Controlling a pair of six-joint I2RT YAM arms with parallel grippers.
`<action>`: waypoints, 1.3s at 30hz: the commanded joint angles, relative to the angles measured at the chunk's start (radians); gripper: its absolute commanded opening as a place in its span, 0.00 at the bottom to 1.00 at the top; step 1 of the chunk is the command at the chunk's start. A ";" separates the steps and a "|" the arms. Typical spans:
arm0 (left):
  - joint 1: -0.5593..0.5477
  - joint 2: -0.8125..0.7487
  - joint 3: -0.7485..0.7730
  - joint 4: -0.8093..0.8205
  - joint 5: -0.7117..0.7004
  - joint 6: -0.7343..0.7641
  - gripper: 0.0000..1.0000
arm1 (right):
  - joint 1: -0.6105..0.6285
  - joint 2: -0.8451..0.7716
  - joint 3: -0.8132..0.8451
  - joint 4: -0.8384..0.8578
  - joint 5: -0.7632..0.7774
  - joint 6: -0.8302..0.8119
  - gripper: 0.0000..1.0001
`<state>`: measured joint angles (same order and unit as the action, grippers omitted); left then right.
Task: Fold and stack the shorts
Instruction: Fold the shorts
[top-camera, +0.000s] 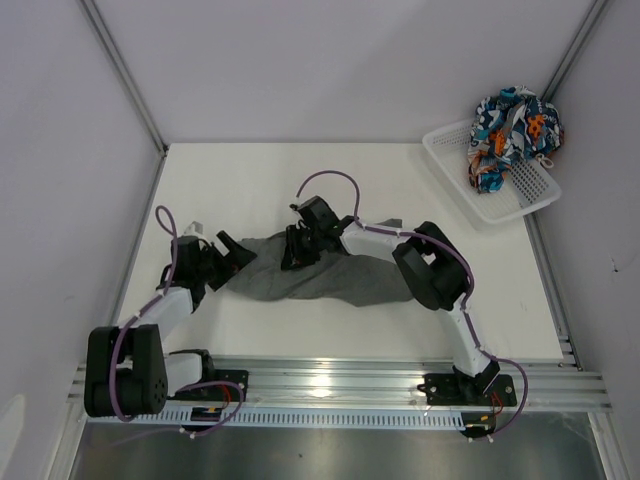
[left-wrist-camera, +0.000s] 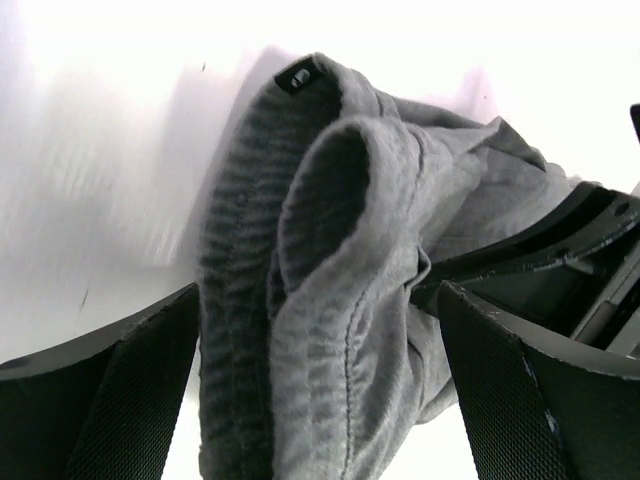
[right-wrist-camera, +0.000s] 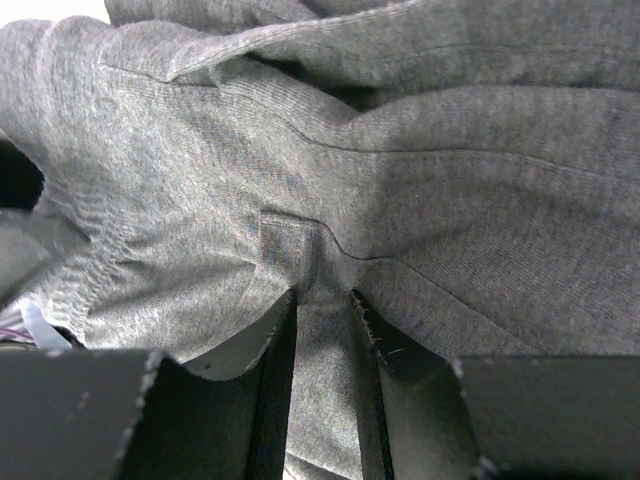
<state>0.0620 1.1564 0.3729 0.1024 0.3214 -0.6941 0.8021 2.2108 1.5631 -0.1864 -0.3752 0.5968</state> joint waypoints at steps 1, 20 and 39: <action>0.024 0.049 0.046 0.031 0.068 0.053 0.99 | -0.009 -0.022 -0.047 -0.123 0.036 -0.071 0.31; 0.021 0.259 0.037 0.224 0.220 -0.002 0.66 | 0.002 -0.056 -0.043 -0.169 0.071 -0.120 0.30; -0.088 0.019 0.158 0.002 -0.002 -0.010 0.00 | -0.024 -0.282 -0.219 -0.022 0.137 -0.091 0.39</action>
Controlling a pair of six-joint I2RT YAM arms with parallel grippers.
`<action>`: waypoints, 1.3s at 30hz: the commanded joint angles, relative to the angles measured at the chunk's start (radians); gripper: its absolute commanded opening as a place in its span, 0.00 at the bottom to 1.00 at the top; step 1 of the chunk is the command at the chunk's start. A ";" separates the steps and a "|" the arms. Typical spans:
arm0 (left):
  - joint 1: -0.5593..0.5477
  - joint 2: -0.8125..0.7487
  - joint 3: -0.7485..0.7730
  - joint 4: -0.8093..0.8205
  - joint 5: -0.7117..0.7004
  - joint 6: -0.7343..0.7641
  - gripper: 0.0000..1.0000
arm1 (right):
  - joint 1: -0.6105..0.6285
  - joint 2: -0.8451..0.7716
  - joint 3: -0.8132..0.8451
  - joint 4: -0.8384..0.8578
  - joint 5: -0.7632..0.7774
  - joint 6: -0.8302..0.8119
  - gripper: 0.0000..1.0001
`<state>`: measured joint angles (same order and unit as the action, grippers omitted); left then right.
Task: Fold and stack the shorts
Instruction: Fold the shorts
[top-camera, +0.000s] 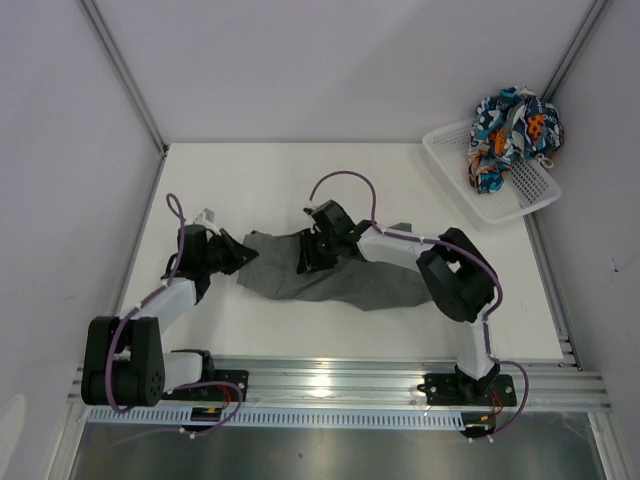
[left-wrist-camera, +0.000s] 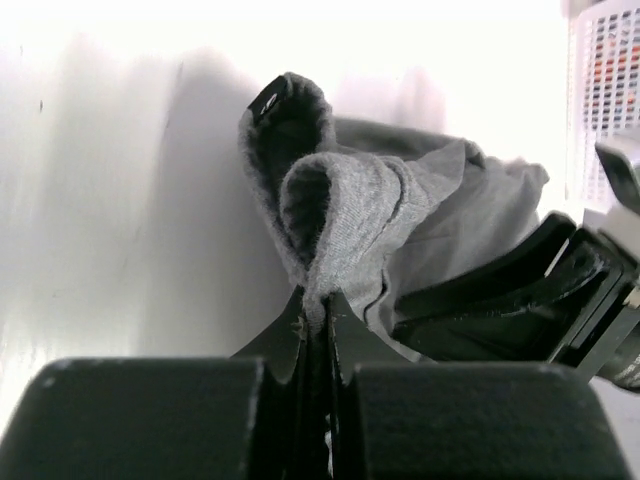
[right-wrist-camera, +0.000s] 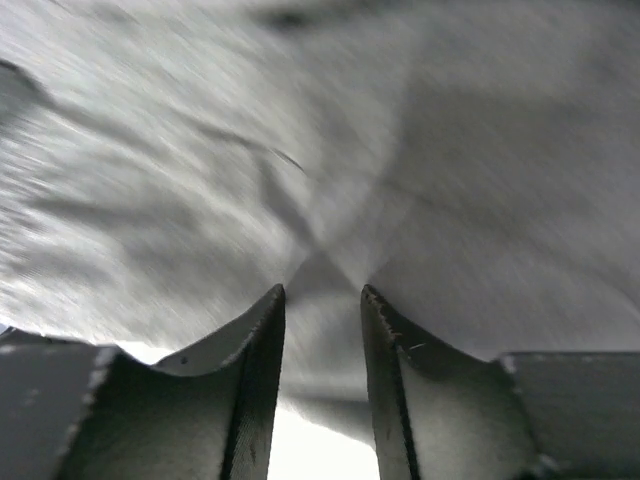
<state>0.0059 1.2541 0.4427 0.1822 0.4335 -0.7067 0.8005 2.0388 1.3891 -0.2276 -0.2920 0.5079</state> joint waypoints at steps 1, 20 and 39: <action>-0.047 -0.114 0.121 -0.157 -0.139 -0.003 0.00 | -0.032 -0.161 -0.080 0.022 0.085 -0.002 0.40; -0.072 -0.005 0.853 -0.799 -0.374 0.147 0.00 | -0.127 -0.434 -0.300 0.020 0.208 -0.026 0.54; -0.028 0.211 1.672 -1.222 -0.457 0.193 0.00 | -0.196 -0.411 -0.305 0.022 0.165 -0.022 0.54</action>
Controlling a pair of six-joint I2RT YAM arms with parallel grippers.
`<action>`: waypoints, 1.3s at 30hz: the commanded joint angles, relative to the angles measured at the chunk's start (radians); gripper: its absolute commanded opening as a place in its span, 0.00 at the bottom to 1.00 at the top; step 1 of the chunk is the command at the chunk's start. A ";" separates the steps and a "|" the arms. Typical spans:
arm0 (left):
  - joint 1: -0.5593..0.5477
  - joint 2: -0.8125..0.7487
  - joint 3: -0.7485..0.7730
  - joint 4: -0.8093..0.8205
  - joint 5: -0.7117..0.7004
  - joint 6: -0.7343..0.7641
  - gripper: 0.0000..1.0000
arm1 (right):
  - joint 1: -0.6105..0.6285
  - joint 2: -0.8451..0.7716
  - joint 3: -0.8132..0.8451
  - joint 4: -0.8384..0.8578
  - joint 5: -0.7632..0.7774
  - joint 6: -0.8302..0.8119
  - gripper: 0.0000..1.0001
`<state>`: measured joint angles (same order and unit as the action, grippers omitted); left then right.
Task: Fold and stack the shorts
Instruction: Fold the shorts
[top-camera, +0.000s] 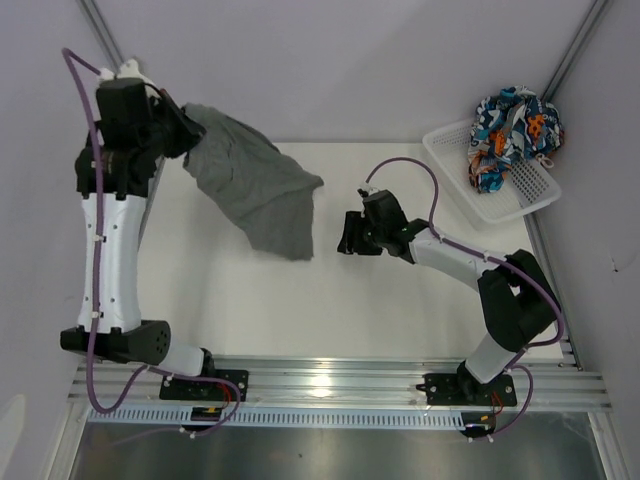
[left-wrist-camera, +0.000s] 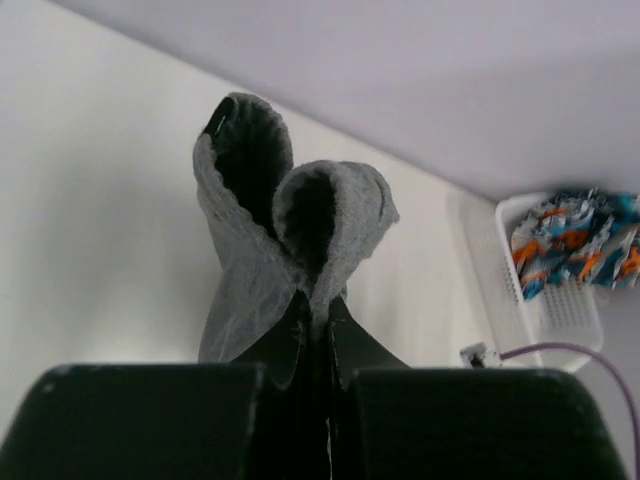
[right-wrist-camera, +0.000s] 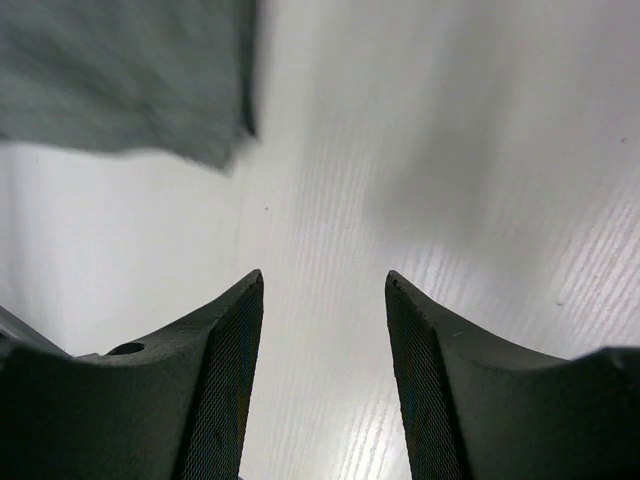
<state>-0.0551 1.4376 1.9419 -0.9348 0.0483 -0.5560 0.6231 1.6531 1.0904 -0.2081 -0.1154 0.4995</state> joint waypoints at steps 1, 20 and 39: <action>0.075 0.047 0.290 -0.137 -0.064 0.050 0.00 | -0.025 -0.029 -0.007 0.000 -0.013 -0.015 0.54; 0.356 0.130 0.454 -0.300 0.111 0.110 0.00 | -0.034 0.027 0.035 -0.004 -0.090 -0.023 0.54; -0.434 0.128 -0.017 0.457 0.133 -0.406 0.00 | -0.270 -0.188 -0.023 -0.212 0.060 -0.022 0.53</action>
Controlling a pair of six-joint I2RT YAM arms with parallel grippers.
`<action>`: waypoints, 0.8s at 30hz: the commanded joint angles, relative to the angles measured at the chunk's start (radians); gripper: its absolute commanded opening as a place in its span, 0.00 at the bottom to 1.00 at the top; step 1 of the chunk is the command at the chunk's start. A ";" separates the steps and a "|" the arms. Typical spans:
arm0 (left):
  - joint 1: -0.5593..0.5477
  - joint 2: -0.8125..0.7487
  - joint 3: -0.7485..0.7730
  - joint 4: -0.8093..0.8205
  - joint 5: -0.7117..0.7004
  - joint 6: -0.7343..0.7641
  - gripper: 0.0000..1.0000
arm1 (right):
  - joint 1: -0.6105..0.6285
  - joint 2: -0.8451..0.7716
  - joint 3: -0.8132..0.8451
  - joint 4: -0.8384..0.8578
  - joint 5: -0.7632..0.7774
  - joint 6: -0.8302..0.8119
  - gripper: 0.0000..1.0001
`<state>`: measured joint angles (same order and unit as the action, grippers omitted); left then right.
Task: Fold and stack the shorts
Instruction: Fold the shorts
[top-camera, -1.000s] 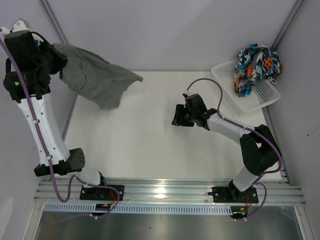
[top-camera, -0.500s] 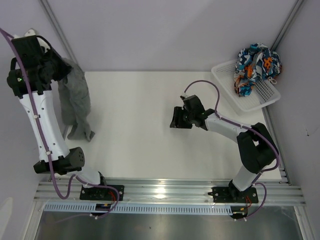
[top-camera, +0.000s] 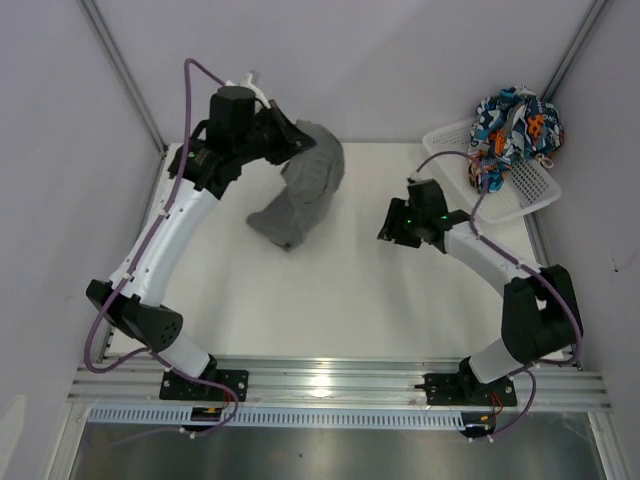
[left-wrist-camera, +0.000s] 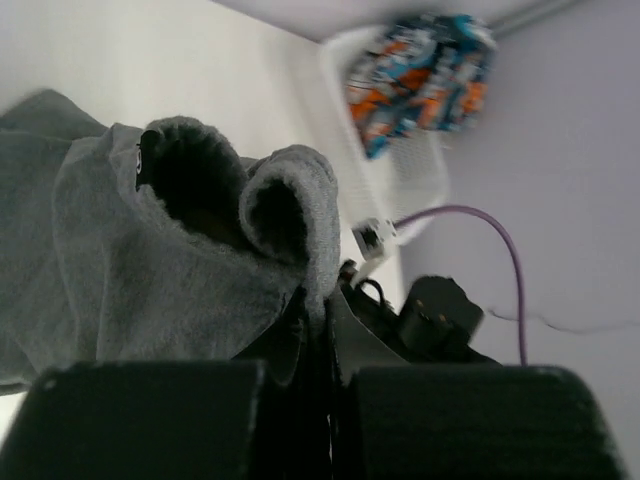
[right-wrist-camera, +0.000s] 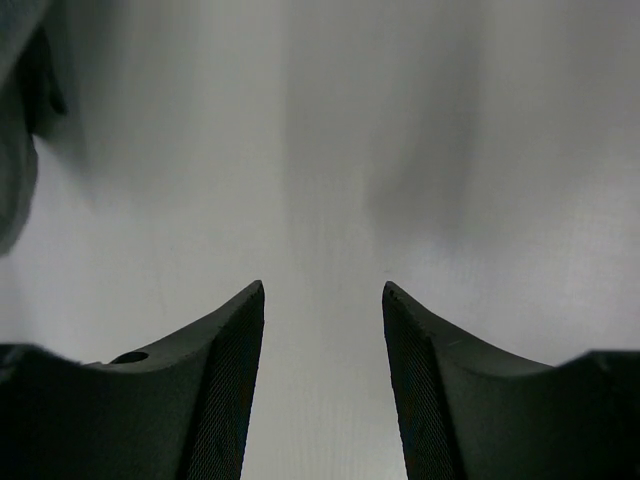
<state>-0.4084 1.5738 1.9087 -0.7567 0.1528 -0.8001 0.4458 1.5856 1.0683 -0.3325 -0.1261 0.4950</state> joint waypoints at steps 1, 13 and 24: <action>-0.102 0.033 0.026 0.307 0.043 -0.212 0.00 | -0.113 -0.159 0.004 -0.103 0.088 -0.025 0.54; -0.009 0.178 0.258 0.393 0.229 -0.428 0.00 | -0.217 -0.239 0.105 -0.168 0.105 -0.065 0.54; 0.313 -0.178 -0.952 0.858 0.396 -0.294 0.00 | -0.124 -0.090 -0.054 -0.048 0.079 -0.059 0.54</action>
<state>-0.1459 1.4303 1.1538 -0.0635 0.4454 -1.1698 0.2783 1.4509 1.0790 -0.4263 -0.0357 0.4404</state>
